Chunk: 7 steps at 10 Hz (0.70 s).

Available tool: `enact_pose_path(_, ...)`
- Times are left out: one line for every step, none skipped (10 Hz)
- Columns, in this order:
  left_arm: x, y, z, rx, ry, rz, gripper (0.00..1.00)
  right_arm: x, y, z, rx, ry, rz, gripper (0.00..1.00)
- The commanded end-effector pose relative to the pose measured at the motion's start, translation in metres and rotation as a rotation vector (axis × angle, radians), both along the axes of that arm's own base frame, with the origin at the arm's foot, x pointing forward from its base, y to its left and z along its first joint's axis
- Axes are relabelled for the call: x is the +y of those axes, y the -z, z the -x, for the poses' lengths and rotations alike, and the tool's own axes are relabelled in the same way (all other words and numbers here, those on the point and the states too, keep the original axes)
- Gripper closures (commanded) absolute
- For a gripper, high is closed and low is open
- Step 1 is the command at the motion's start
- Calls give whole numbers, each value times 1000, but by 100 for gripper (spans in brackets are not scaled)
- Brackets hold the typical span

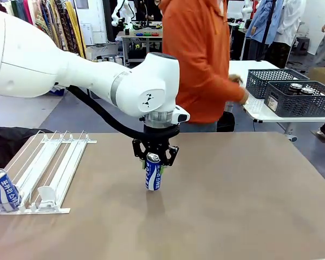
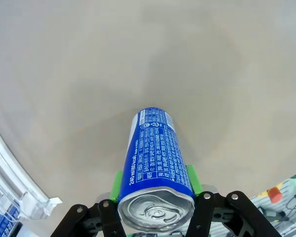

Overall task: Retrieve and store the cans from the dispenser.
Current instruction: Pick up one can from the Automatic Can Dispenser and place it in the middle of the table.

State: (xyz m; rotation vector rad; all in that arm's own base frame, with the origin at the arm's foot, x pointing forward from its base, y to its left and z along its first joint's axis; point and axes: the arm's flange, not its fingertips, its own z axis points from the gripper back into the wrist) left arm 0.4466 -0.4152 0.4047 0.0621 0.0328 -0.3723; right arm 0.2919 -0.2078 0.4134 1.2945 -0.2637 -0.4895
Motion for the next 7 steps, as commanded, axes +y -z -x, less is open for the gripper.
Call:
enact_pose_path(3, -7, -3, 22, -6, 15, 100, -2, -3, 1, 7, -6, -3, 0)
enact_pose_path(3, -7, -4, 22, -3, 22, 100, -2, -3, 1, 7, -6, -3, 0)
enact_pose_path(3, -7, -1, 20, -2, 20, 76, -2, -3, 1, 7, -6, -3, 0)
enact_pose_path(3, -7, -1, 19, 1, 20, 26, -2, -3, 1, 7, -6, -3, 0)
enact_pose_path(4, -7, -1, 14, -4, 19, 0, -2, -3, 1, 7, -6, -3, 0)
enact_pose_path(7, -14, 2, 6, -12, 31, 0, -2, -3, 1, 7, -6, -3, 0)
enact_pose_path(15, -32, 11, -18, -24, 54, 0, -2, -3, 1, 7, -6, -3, 0)
